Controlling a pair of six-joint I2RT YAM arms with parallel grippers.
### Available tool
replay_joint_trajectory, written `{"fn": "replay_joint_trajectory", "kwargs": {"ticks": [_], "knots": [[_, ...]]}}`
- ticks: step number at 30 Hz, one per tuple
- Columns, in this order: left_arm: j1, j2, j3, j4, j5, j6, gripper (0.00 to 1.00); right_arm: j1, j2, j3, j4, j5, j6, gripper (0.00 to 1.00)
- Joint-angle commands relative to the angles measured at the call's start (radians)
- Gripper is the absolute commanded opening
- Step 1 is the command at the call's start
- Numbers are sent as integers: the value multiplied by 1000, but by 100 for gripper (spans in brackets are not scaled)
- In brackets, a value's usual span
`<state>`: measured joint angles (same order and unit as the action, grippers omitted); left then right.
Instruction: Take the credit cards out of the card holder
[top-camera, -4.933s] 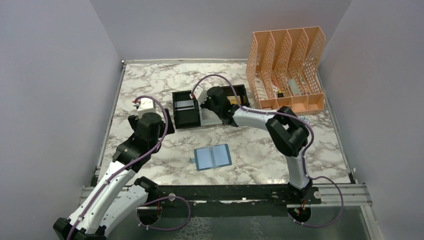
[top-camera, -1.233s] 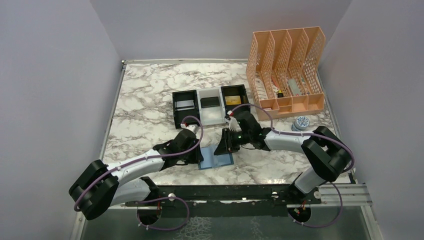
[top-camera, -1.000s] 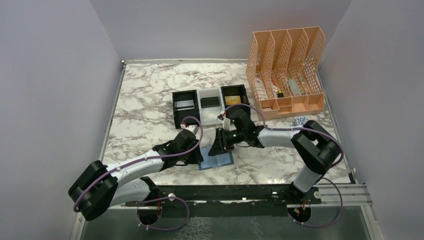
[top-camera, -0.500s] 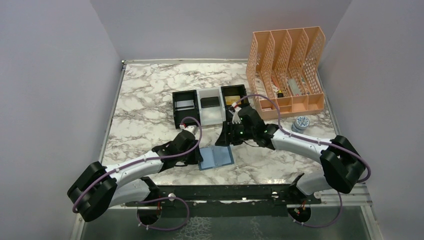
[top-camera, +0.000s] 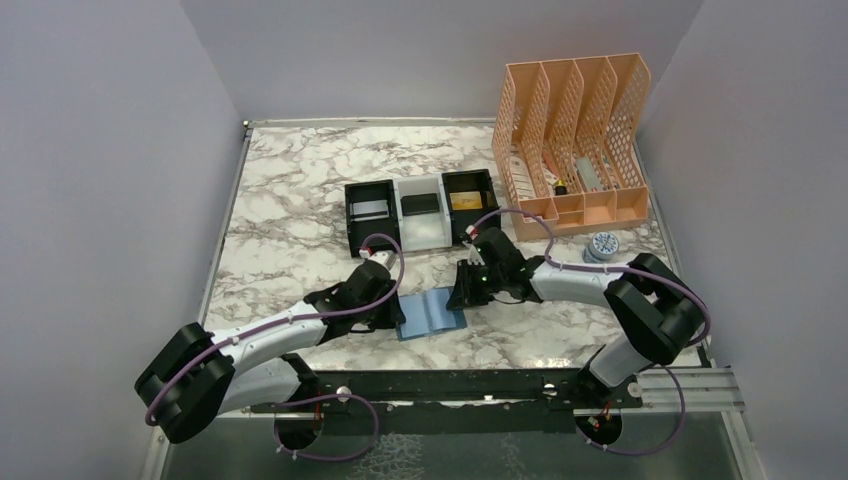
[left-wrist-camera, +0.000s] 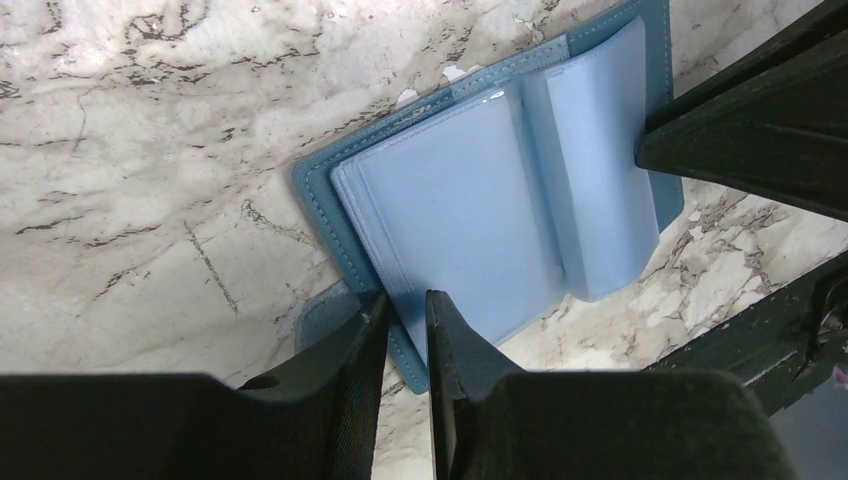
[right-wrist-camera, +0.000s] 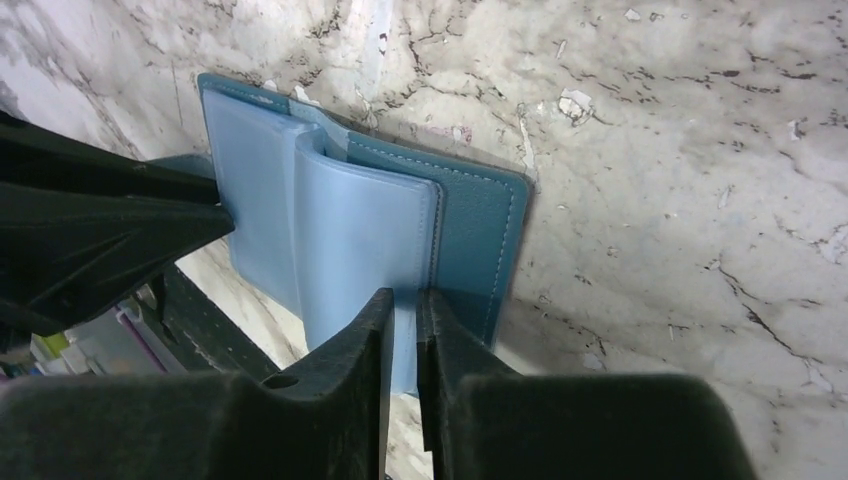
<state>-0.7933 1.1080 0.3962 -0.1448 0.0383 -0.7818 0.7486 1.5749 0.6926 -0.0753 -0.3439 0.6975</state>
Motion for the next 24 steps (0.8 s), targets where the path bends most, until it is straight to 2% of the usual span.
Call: {"fn": "replay_joint_trajectory", "kwargs": {"ticks": [1,7,11,14,17,20,24], "knots": [[-4,29,1,8,9,13,23,17,-8,-29,110,-118,25,12],[-4,53,11,17,14,17,22,17,-20,7,112,-177,24,13],[-3,58,17,15,15,24,22,18,-17,20,85,-152,22,15],[-4,55,19,10,15,26,22,17,-41,29,24,-76,7,22],[-4,48,14,4,8,19,22,17,-75,56,-84,74,-22,29],[-4,42,12,4,1,17,22,16,-91,74,-164,176,-54,40],[-4,37,19,-1,-3,24,22,17,-87,62,-177,182,-67,52]]}}
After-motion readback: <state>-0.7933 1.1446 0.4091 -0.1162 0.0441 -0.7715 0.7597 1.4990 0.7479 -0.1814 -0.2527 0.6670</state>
